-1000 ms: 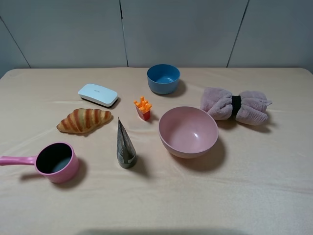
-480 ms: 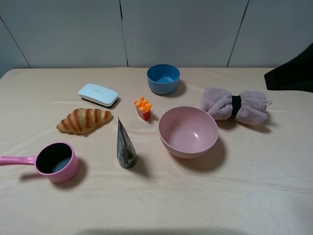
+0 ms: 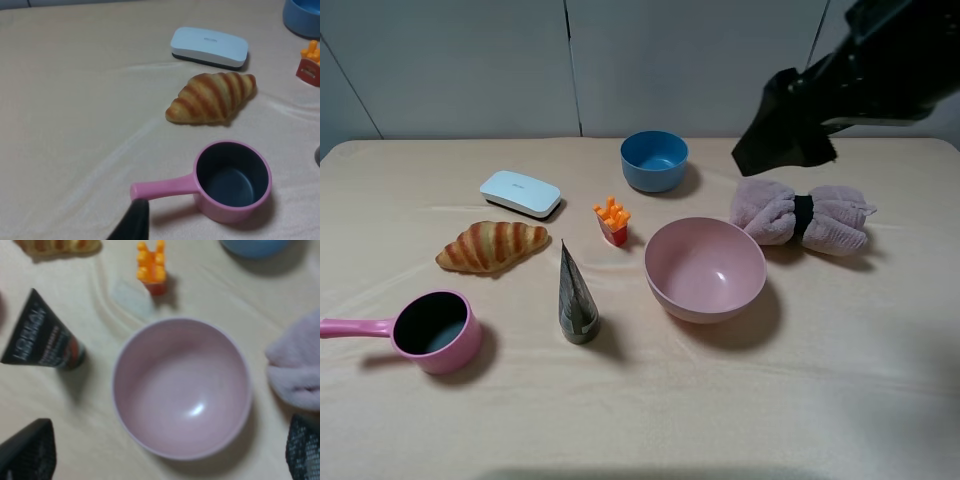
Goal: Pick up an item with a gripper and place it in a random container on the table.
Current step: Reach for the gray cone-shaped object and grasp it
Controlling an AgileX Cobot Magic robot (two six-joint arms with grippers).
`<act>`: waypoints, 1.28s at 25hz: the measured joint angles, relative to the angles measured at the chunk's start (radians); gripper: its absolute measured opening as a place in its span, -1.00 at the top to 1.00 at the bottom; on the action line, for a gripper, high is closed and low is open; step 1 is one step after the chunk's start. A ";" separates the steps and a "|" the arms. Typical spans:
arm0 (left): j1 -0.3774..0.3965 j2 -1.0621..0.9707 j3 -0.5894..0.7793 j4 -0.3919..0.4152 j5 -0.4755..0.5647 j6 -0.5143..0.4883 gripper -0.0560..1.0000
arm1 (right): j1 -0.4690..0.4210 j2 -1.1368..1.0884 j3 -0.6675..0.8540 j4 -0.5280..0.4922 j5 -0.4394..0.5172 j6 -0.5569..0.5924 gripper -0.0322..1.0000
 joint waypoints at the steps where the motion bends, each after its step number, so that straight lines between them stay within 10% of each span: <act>1: 0.000 0.000 0.000 0.000 0.000 0.000 -0.99 | 0.031 0.028 -0.025 -0.017 0.006 0.027 -0.41; 15: 0.000 0.000 0.000 0.000 0.000 0.000 -0.99 | 0.263 0.310 -0.299 -0.062 0.126 0.236 -0.41; 32: 0.000 0.000 0.000 0.000 0.000 0.000 -0.99 | 0.288 0.511 -0.307 0.005 0.077 0.428 -0.41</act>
